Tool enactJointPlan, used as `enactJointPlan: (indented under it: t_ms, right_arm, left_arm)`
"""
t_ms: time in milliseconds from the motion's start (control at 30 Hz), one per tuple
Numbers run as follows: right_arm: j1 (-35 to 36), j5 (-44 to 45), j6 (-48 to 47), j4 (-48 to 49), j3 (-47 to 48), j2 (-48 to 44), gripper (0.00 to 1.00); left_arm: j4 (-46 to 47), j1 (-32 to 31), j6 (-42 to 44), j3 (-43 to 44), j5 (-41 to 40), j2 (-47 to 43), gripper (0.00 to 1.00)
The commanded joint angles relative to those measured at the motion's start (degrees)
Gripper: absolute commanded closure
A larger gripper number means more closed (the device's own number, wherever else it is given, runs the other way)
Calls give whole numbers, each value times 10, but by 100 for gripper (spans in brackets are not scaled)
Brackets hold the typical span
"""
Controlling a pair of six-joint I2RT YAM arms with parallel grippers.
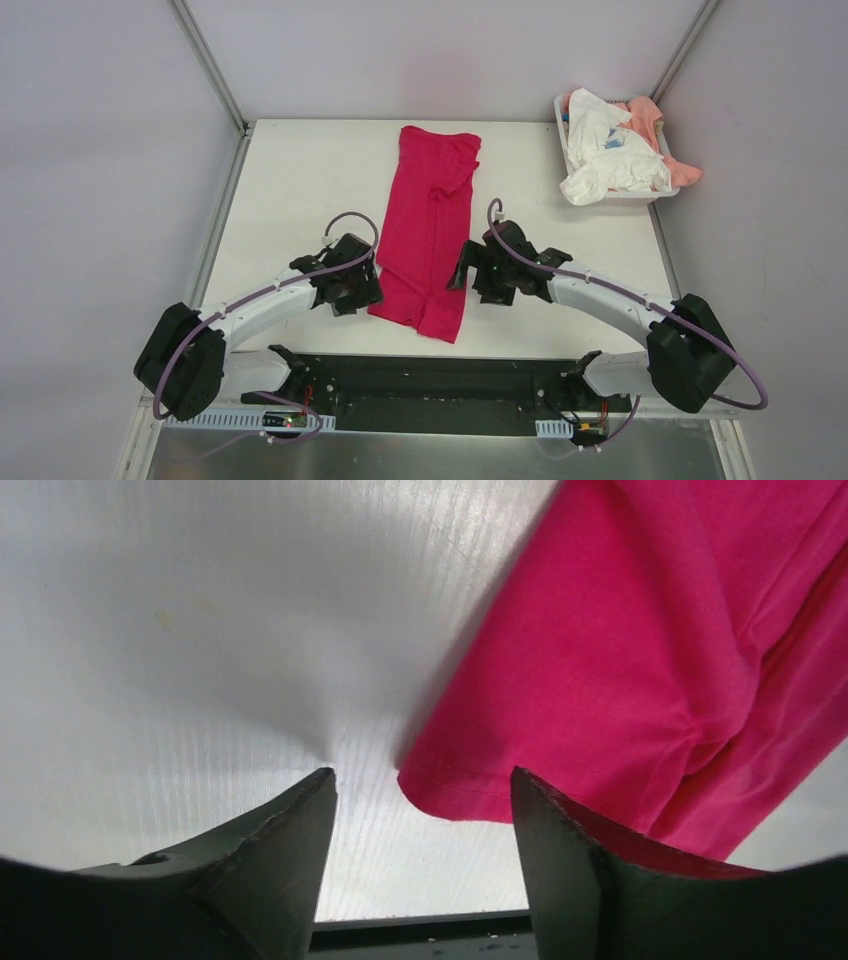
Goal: Fold and stack the t-shirts
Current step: Grab the bottom of the folded rectangular tshirt with both arms
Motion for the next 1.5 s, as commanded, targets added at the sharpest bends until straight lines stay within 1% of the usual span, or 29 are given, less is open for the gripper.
enactJointPlan:
  t_ms: [0,133,167,233,367,500,667,767,833,900,1033,1100,1133,1267,1467]
  right_arm:
    - [31,11,52,20,-26,-14,3]
    - [60,24,75,7,-35,-10,5]
    - [70,28,79,3,-34,-6,6]
    - [93,40,87,-12,-25,8,8]
    - [128,53,123,-10,-24,29,21]
    - [148,57,145,-31,-25,35,31]
    - [166,49,153,-30,-31,46,35]
    - [168,41,163,-7,-43,50,41]
    - [171,44,166,-9,-42,51,47]
    - [173,53,170,-14,-45,49,52]
    - [174,74,178,-17,-53,49,68]
    - [173,67,179,-13,-60,52,73]
    - [174,44,175,1,-68,51,78]
    - [183,22,184,44,-115,26,100]
    - [208,28,188,25,-156,-69,100]
  left_arm:
    - [31,12,-17,-7,-1,35,43]
    - [53,12,-16,-18,29,51,67]
    - [53,13,-15,-22,30,50,76]
    - [53,13,-19,-32,30,44,100]
    - [54,12,-46,-71,57,18,100]
    - [54,9,-77,-116,74,-27,100]
    - [54,-12,-121,-152,67,-97,100]
    - [54,-26,-133,-162,58,-121,100]
    - [54,-30,-134,-164,57,-129,100]
    - [53,-33,-133,-163,58,-130,100]
    - [54,-41,-131,-157,59,-120,100]
    - [54,-46,-123,-156,66,-114,100]
    - [54,-48,-115,-156,72,-114,100]
    - [52,-71,-108,-171,94,-136,100]
    - [36,-106,-115,-179,120,-190,100]
